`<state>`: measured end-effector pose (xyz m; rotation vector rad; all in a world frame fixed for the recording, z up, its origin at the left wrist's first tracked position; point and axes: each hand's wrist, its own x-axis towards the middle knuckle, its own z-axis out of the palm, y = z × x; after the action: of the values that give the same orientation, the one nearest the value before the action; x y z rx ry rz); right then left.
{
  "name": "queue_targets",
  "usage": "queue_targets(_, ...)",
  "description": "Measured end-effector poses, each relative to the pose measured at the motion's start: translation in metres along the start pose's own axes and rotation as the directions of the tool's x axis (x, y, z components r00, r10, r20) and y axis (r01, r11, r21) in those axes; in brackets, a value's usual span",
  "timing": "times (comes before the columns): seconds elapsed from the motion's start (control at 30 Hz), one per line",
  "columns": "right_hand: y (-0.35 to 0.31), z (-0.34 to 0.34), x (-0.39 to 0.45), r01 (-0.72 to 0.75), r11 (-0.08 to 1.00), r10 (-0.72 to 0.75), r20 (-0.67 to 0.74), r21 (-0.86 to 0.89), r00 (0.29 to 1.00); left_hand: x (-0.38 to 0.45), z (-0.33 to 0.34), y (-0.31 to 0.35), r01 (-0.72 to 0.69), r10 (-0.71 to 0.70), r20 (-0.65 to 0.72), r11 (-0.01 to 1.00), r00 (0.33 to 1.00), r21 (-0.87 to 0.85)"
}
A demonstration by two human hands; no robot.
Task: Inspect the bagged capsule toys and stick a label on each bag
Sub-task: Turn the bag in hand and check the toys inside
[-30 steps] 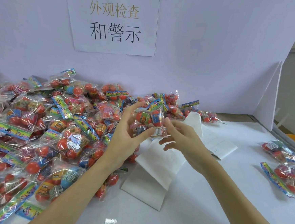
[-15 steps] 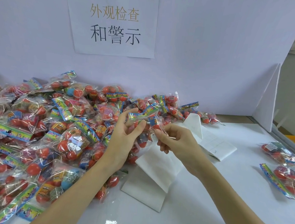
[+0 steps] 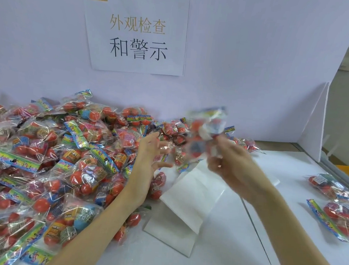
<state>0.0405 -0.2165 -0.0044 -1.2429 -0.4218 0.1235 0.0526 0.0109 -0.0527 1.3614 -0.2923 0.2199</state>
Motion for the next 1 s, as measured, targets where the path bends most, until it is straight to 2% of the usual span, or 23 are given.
queue_targets(0.03,-0.01,-0.007,-0.001,0.045,0.938,-0.091,0.118,0.343,0.989,0.0,0.0,0.001,0.001,-0.002,-0.011,1.0,1.0,-0.022)
queue_targets(0.07,-0.018,-0.016,-0.004,0.008,0.756,-0.222,0.245,0.654,0.944,0.001,0.001,0.001,0.012,-0.012,-0.018,1.0,1.0,-0.027)
queue_targets(0.1,-0.026,-0.024,-0.008,-0.1,0.556,-0.347,0.34,0.825,0.874,0.001,0.002,0.002,0.029,-0.029,-0.017,0.999,0.999,-0.023)
queue_targets(0.13,-0.031,-0.031,-0.012,-0.182,0.456,-0.415,0.389,0.871,0.823,0.001,0.003,0.002,0.043,-0.043,-0.013,0.999,0.999,-0.011)
queue_targets(0.17,-0.034,-0.035,-0.015,-0.194,0.452,-0.432,0.405,0.87,0.806,0.001,0.003,0.002,0.048,-0.048,-0.013,0.999,0.999,0.004)
queue_targets(0.23,-0.032,-0.034,-0.02,-0.155,0.571,-0.389,0.432,0.806,0.814,0.001,0.003,0.003,0.034,-0.033,-0.026,0.999,0.999,0.037)
queue_targets(0.33,-0.021,-0.029,-0.017,-0.164,0.673,-0.251,0.431,0.721,0.867,0.0,0.002,0.004,-0.004,0.007,-0.043,0.997,0.999,0.08)
queue_targets(0.43,-0.015,-0.023,-0.013,-0.215,0.705,-0.131,0.422,0.676,0.897,-0.003,0.002,0.002,-0.077,0.094,-0.041,0.947,0.995,0.313)
queue_targets(0.5,-0.008,-0.021,-0.01,-0.254,0.708,-0.072,0.425,0.659,0.902,-0.003,0.002,0.0,-0.114,0.141,-0.004,0.819,0.99,0.562)
queue_targets(0.53,-0.005,-0.021,-0.009,-0.241,0.734,-0.038,0.393,0.635,0.919,-0.004,0.002,-0.002,-0.122,0.126,0.044,0.724,0.991,0.679)
queue_targets(0.57,-0.003,-0.021,-0.007,-0.208,0.776,-0.005,0.336,0.595,0.942,-0.005,0.002,-0.005,-0.133,0.087,0.101,0.595,0.991,0.792)
queue_targets(0.6,0.0,-0.021,-0.005,-0.177,0.817,0.032,0.263,0.549,0.964,-0.007,0.001,-0.008,-0.158,0.044,0.154,0.425,0.987,0.892)
queue_targets(0.63,0.002,-0.019,-0.004,-0.158,0.852,0.078,0.179,0.498,0.981,-0.009,0.001,-0.011,-0.181,0.003,0.186,0.241,0.983,0.954)
queue_targets(0.67,0.004,-0.017,-0.001,-0.153,0.882,0.122,0.097,0.446,0.988,-0.012,0.001,-0.013,-0.197,-0.026,0.201,0.097,0.979,0.975)
queue_targets(0.7,0.007,-0.015,0.001,-0.16,0.906,0.162,0.027,0.391,0.986,-0.014,0.001,-0.014,-0.207,-0.047,0.207,0.018,0.977,0.978)
queue_targets(0.73,0.01,-0.014,0.002,-0.176,0.926,0.195,-0.023,0.335,0.981,-0.015,0.001,-0.014,-0.209,-0.053,0.209,-0.005,0.976,0.978)
queue_targets(0.77,0.013,-0.012,0.002,-0.199,0.938,0.223,-0.055,0.283,0.973,-0.014,0.001,-0.013,-0.226,-0.04,0.226,0.0,0.973,0.974)
queue_targets(0.8,0.015,-0.011,0.003,-0.222,0.946,0.245,-0.071,0.237,0.967,-0.012,0.002,-0.011,-0.238,-0.014,0.239,0.051,0.971,0.97)
queue_targets(0.87,0.019,-0.01,0.002,-0.264,0.956,0.275,-0.086,0.125,0.958,-0.01,0.003,-0.008,-0.243,0.13,0.211,0.328,0.969,0.913)
queue_targets(0.93,0.023,-0.006,0.001,-0.287,0.957,0.283,-0.095,-0.029,0.954,-0.008,0.006,0.0,-0.265,0.273,0.114,0.617,0.955,0.741)
queue_targets(1.0,0.027,0.001,0.001,-0.279,0.94,0.26,-0.117,-0.194,0.958,-0.009,0.006,0.008,-0.318,0.355,0.042,0.773,0.934,0.549)
